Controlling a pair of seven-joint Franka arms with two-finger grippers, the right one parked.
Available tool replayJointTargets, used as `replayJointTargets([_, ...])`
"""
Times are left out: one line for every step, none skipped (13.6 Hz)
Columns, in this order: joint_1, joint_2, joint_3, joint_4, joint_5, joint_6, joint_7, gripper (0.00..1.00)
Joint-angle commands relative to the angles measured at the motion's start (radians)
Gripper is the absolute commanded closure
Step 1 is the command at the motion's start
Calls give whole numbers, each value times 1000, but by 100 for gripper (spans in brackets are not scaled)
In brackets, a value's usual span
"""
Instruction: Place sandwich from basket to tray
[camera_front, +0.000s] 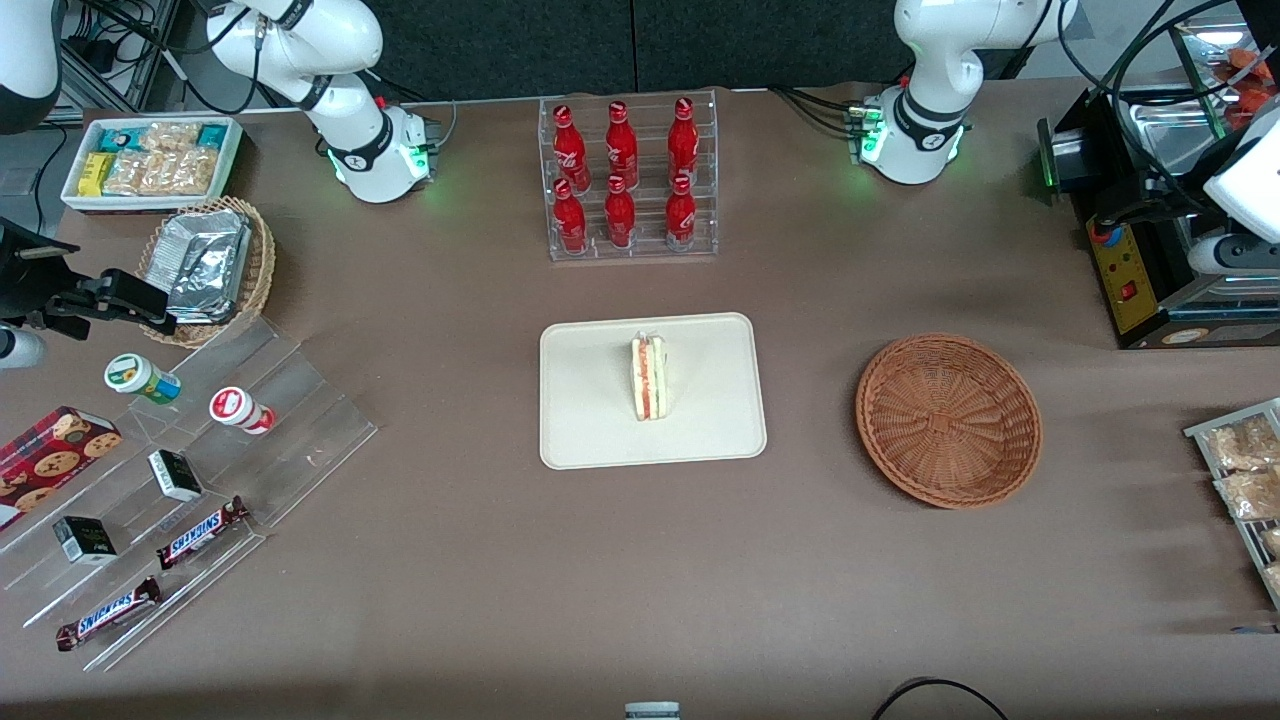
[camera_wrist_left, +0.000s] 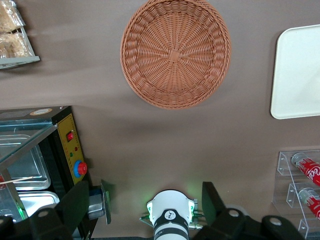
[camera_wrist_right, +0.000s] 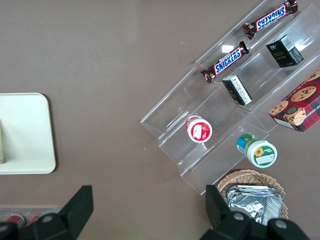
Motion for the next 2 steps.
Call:
replayJointTargets([-17,18,11,26,-5,3,8,1])
replayJointTargets([-19,31,11,42,-2,1,2,1])
